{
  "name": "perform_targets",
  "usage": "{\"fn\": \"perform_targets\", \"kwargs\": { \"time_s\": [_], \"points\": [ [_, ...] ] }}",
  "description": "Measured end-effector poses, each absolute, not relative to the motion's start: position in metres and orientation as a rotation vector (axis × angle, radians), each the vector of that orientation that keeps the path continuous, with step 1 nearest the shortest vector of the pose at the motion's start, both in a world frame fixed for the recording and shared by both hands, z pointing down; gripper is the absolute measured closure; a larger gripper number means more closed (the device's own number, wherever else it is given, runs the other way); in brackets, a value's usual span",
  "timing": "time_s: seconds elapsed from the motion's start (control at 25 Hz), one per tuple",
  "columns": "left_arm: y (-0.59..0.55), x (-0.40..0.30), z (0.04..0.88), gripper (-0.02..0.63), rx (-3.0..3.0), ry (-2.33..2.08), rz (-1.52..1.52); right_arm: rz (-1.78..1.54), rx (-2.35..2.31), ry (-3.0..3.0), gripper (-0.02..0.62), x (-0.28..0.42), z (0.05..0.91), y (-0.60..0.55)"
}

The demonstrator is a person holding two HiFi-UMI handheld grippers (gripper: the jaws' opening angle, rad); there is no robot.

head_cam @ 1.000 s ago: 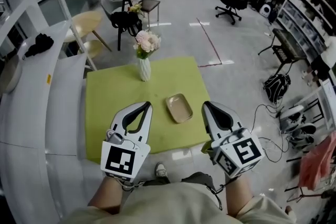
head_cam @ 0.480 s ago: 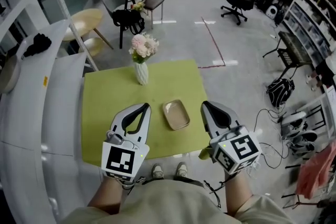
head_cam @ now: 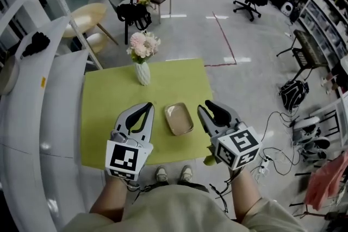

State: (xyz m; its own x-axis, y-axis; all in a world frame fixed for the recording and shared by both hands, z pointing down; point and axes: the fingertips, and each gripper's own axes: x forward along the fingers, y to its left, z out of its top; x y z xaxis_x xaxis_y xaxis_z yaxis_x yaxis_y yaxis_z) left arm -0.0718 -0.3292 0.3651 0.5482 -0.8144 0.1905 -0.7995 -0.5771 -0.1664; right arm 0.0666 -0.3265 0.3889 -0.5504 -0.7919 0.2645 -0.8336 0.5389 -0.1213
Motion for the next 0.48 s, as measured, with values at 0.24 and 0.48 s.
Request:
{"fn": "perform_targets", "kwargs": {
  "time_s": [0.24,0.48],
  "points": [
    [-0.353,-0.069,0.407,0.600,-2.787,1.458,-0.456,0.457,1.341,-2.531,0.483,0.073,0.447,-0.350],
    [-0.369,-0.060,0.454,0.600,-2.883,1.444,-0.568,0.563,1.279,-2.435,0.489,0.076,0.517,-0.370]
  ]
}}
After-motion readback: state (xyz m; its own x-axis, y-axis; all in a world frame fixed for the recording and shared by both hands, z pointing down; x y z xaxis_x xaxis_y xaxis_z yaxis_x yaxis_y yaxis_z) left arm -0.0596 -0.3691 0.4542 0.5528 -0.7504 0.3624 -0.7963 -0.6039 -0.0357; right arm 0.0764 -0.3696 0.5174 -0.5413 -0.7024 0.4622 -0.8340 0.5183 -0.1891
